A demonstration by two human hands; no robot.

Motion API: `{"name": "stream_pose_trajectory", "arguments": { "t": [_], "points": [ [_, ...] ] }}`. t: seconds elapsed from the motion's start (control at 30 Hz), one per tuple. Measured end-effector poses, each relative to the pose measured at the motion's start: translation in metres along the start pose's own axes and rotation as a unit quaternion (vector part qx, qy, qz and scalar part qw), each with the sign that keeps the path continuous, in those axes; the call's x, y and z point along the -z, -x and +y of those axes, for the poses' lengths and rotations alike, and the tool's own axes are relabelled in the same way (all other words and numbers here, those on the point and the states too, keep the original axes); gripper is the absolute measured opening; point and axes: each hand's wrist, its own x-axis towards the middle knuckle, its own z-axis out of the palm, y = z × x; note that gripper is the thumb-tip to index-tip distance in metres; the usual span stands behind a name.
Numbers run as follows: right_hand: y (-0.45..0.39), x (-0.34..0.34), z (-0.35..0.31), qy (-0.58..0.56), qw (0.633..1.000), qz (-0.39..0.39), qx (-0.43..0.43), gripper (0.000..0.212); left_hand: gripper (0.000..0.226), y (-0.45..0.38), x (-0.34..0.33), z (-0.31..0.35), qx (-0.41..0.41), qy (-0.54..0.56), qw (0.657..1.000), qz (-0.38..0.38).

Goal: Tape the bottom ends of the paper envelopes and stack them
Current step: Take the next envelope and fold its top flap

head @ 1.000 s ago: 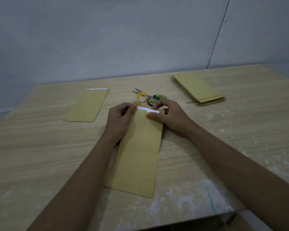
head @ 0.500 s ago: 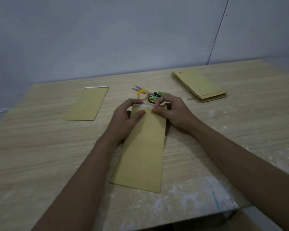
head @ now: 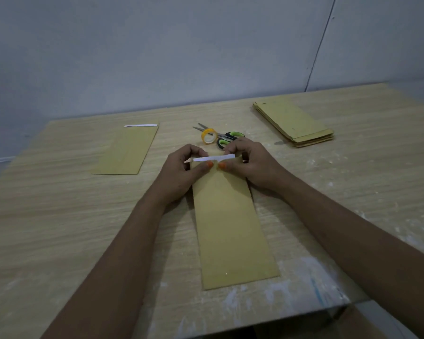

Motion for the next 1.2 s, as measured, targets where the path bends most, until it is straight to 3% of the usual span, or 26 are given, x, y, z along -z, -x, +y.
{"name": "stream_pose_trajectory", "arguments": {
  "t": [0.13, 0.23, 0.4, 0.57, 0.8, 0.9, 1.2],
  "points": [
    [0.0007, 0.0031, -0.0011, 0.019, 1.0, -0.009, 0.002, 0.016, 0.014, -0.0014, 0.0051, -0.0055, 0.011, 0.018, 0.999, -0.031],
    [0.0004, 0.0023, -0.0007, 0.042, 0.999, -0.007, 0.013, 0.014, 0.034, 0.0002, 0.0058, -0.0054, 0.002, 0.017, 0.999, -0.027],
    [0.0007, 0.0022, -0.0032, 0.044, 0.998, 0.028, 0.035, 0.017, 0.032, -0.0011, 0.0045, -0.0056, -0.001, 0.01, 1.0, 0.02],
    [0.0008, 0.0025, -0.0079, 0.103, 0.989, 0.043, 0.099, 0.03, 0.044, 0.0005, 0.0018, -0.0019, -0.067, -0.088, 0.991, 0.072],
    [0.0001, 0.002, -0.0067, 0.134, 0.984, 0.044, 0.113, 0.027, 0.022, 0.0003, 0.0039, -0.006, -0.1, -0.159, 0.981, 0.049],
    [-0.0007, 0.0028, -0.0061, 0.151, 0.98, 0.043, 0.123, 0.016, 0.02, -0.0004, 0.0029, -0.0051, -0.064, -0.118, 0.99, 0.054],
    [-0.0001, 0.0026, -0.0035, 0.164, 0.976, 0.034, 0.135, 0.016, 0.014, -0.0022, 0.006, -0.0046, -0.015, 0.001, 0.998, 0.062]
  ]
}}
